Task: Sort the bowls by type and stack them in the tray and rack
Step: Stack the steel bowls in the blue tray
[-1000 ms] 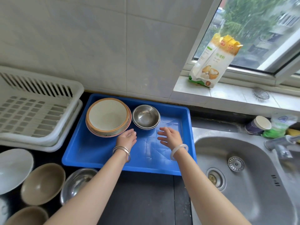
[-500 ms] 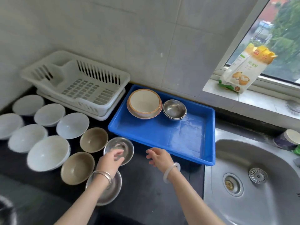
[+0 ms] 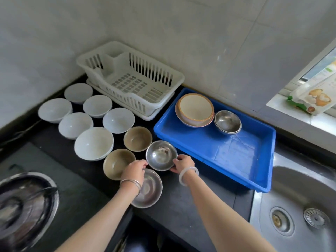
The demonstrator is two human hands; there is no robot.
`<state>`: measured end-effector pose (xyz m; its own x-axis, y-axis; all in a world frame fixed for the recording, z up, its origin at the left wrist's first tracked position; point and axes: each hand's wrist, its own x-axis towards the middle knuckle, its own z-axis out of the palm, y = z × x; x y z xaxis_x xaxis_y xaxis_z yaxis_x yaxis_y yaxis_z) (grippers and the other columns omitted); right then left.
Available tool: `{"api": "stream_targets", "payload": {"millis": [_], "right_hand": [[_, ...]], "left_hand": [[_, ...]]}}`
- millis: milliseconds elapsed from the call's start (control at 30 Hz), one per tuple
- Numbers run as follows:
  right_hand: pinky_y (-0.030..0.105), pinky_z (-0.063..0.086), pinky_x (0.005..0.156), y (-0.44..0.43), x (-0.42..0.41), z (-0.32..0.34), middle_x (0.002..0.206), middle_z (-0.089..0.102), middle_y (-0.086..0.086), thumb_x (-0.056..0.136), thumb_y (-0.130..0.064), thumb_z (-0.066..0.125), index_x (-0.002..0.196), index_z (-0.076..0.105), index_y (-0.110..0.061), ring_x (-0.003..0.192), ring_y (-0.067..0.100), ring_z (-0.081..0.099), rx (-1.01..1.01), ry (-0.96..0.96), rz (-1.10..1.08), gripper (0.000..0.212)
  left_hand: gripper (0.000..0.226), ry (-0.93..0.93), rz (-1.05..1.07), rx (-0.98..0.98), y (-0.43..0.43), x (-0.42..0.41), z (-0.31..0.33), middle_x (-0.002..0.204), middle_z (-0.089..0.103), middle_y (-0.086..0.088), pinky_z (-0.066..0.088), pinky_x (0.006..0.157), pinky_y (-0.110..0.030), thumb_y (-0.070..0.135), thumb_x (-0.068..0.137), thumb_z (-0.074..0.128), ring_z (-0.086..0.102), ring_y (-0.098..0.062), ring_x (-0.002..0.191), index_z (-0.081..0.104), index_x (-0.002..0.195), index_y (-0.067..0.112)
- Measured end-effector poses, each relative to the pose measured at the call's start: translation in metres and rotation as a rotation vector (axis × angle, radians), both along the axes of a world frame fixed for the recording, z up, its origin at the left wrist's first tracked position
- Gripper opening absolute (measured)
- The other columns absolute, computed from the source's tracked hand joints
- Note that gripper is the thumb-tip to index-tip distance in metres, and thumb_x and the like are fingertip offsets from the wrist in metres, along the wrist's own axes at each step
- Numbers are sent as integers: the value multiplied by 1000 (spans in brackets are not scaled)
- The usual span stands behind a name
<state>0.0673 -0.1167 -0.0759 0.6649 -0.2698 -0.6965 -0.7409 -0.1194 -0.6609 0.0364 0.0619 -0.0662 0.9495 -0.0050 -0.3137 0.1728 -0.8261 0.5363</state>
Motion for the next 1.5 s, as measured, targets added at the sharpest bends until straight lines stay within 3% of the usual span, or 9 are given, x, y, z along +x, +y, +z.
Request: {"api": "stream_targets", "payload": {"millis": [133,400,633,767,933,1067,1200,1333,1500], "right_hand": [[17,55,48,-7,-11,9,80,68,6,89,-3,52,77,63,-16,64,16,70,-29,-17,-9,21],[19,56,53,-27,-35,33,76,71,3,88,-6,57,70,65,-22,60,11,71,-19,-110,-20,25],[21,58,57,-33,-50,52,74,73,-1,86,-11,61,76,67,-27,61,9,71,-90,-166,48,20],[21,59,60,-39,-60,47,71,71,-4,84,-12,62,72,65,-29,56,8,69,-192,-152,79,21],[28,61,66,-37,-66,37,67,68,-5,82,-10,63,64,62,-30,57,11,70,-227,-115,53,27],[28,61,66,-32,-66,28,63,67,-8,79,-10,65,59,62,-30,52,8,68,-255,-106,33,29],[19,58,59,-30,-67,22,67,68,-7,80,-14,69,66,64,-30,47,3,65,-274,-93,22,21],[15,53,51,-28,-70,13,80,69,-2,79,-17,72,80,65,-22,54,6,63,-258,-87,-48,8],[31,60,70,-27,-72,5,89,70,3,87,-21,64,109,62,-20,77,18,70,-34,22,-122,23]], "left_hand": [[21,4,-55,37,2,4,-3,101,63,-4,51,81,-36,8,89,50,60,-21,90,64,103,15],[21,106,-95,94,2,9,-2,101,62,-4,48,76,-33,13,90,46,60,-25,89,65,95,21],[15,231,63,-211,-10,18,-4,98,69,-9,50,85,-34,6,85,56,62,-27,94,65,94,13],[12,423,318,-586,-18,20,-6,96,62,-21,56,80,-44,-7,85,54,62,-35,95,58,85,4],[12,524,415,-754,-19,18,-6,79,59,-15,52,81,-41,-9,83,58,60,-28,81,55,80,3],[8,569,430,-823,-15,19,-8,89,60,-15,51,82,-37,-2,89,53,59,-27,89,56,96,0],[17,622,443,-905,-11,21,-6,96,62,-12,50,84,-36,13,96,46,61,-24,90,56,105,4],[7,649,373,-840,-13,24,-4,89,61,-9,55,61,-26,8,92,53,61,-19,76,56,98,10],[20,679,307,-818,-13,31,-7,94,62,-8,54,63,-28,11,90,55,62,-20,80,55,110,9]]}}
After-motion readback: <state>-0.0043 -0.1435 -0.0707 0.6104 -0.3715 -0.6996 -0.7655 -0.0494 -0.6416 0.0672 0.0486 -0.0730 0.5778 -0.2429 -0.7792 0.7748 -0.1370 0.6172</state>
